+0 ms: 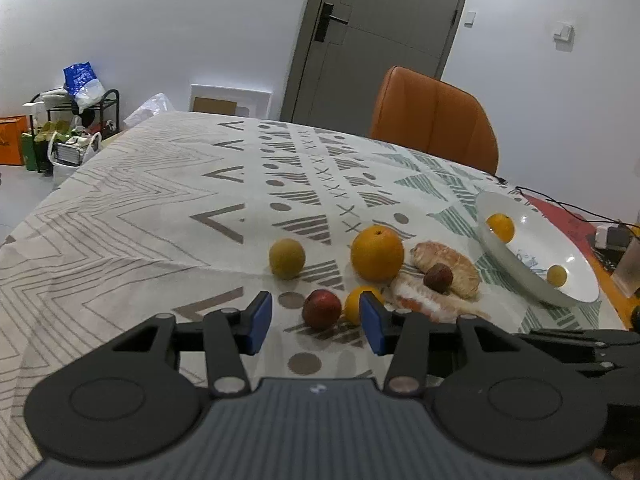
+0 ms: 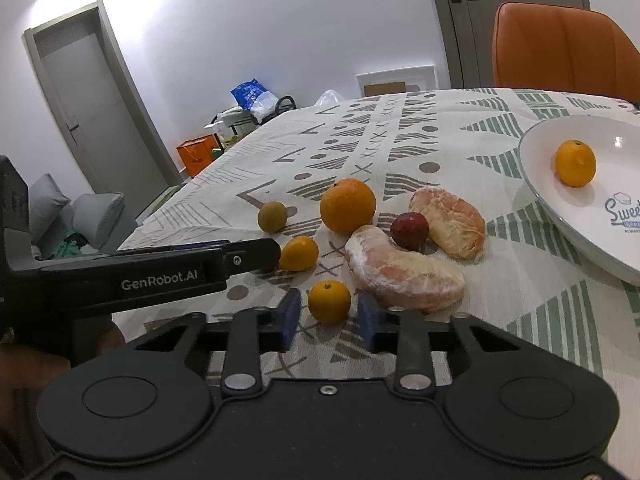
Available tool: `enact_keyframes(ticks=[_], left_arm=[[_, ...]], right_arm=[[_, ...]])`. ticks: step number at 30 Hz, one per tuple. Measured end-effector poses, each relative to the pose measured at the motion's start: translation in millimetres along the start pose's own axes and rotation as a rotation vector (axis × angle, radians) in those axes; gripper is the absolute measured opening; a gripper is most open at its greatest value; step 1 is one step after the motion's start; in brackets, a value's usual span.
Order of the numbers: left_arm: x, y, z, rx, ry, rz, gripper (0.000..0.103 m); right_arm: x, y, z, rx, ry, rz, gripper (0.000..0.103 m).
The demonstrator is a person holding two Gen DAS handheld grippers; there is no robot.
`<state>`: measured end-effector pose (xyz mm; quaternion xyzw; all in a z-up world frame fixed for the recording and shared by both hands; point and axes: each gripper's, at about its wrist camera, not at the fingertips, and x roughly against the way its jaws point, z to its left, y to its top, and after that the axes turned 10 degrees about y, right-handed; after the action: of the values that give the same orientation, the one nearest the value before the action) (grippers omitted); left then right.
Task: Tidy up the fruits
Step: 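Grasp the red plum with the left tool while the right tool grasps a small mandarin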
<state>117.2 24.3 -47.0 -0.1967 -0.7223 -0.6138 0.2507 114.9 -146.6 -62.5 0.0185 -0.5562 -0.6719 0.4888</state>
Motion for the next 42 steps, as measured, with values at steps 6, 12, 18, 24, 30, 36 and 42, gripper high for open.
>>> enact_keyframes(ticks=[6,12,18,24,30,36,42], left_arm=[[-0.9,1.9,-4.6,-0.014,-0.005,0.007,0.019],[9.3,5.3,-11.2,-0.036,-0.001,-0.022,0.019],[21.4,10.3,-16.9,-0.050,0.001,-0.051,0.019],[31.6,13.4,-26.5,-0.063,0.001,-0.077,0.019],[36.7,14.7,-39.8,-0.075,-0.008,-0.092,0.019],[38.7,16.0,-55.7,-0.094,-0.018,-0.103,0.019],[38.6,16.6,-72.8,-0.112,-0.029,-0.110,0.019]], right_arm=[[5.1,0.9,2.5,0.007,0.014,-0.014,0.022],[15.6,4.1,2.5,0.013,0.014,-0.039,0.022],[29.8,6.3,-0.1,0.010,0.011,-0.074,0.022],[43.5,8.3,-4.0,0.007,0.001,-0.109,0.022],[59.8,8.3,-13.4,-0.008,-0.031,-0.152,0.022],[74.9,7.0,-23.3,-0.021,-0.066,-0.187,0.022],[87.2,5.7,-33.7,-0.031,-0.084,-0.212,0.022]])
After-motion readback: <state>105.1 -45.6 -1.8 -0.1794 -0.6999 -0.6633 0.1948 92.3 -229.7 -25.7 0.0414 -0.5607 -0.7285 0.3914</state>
